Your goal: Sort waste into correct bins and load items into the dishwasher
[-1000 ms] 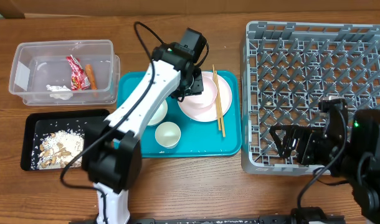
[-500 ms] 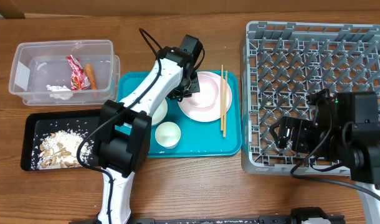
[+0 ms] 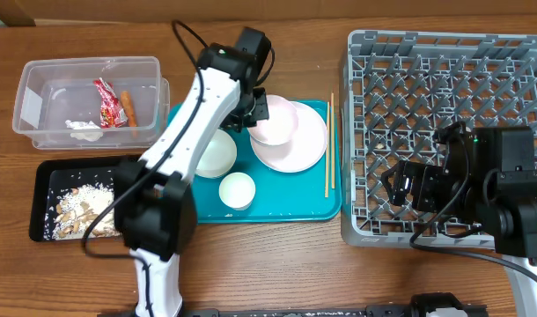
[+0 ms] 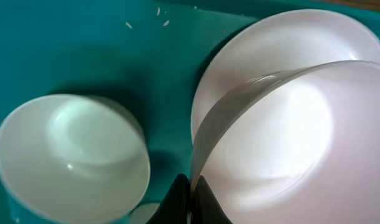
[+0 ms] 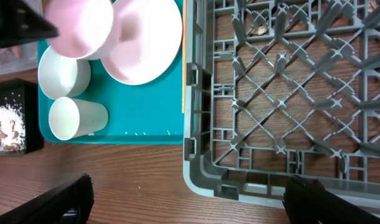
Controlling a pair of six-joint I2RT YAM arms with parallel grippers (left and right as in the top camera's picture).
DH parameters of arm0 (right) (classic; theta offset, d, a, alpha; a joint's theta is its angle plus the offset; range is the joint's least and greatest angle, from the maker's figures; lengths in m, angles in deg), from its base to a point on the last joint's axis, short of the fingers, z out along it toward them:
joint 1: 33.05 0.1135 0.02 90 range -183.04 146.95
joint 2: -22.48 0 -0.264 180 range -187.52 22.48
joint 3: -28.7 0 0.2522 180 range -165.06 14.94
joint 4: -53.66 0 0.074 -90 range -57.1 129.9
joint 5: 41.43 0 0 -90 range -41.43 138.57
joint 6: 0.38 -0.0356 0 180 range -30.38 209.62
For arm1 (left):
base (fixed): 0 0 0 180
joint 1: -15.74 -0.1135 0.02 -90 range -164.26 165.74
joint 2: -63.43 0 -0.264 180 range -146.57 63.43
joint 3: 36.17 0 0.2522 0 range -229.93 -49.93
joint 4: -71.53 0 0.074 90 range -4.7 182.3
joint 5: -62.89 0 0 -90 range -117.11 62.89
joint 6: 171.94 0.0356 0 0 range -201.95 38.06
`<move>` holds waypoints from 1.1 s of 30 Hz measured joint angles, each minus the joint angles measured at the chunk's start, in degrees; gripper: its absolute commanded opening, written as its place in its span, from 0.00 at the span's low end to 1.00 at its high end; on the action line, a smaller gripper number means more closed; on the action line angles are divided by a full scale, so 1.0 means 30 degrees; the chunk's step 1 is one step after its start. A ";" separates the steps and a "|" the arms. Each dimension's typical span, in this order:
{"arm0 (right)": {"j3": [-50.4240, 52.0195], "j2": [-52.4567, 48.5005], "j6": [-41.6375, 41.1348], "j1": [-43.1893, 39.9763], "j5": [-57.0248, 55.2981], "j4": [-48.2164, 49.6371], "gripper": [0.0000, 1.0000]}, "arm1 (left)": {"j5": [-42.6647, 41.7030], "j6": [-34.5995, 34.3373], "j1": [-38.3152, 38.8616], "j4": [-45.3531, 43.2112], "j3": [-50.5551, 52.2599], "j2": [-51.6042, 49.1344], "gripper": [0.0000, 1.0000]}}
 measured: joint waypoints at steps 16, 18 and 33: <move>-0.1071 -0.2135 0.0117 0.0007 0.2251 0.0430 0.70 | -0.2419 0.0947 0.3075 0.2535 -0.0444 0.2798 0.04; -0.1071 -0.2616 0.0131 0.0007 0.2310 0.0430 0.69 | -0.2470 0.0947 0.3432 0.2528 -0.0444 0.2798 0.04; -0.1071 -0.4408 0.0146 0.0874 0.2579 0.1851 0.55 | -0.2951 0.0947 0.4408 0.2302 -0.0444 0.2798 0.04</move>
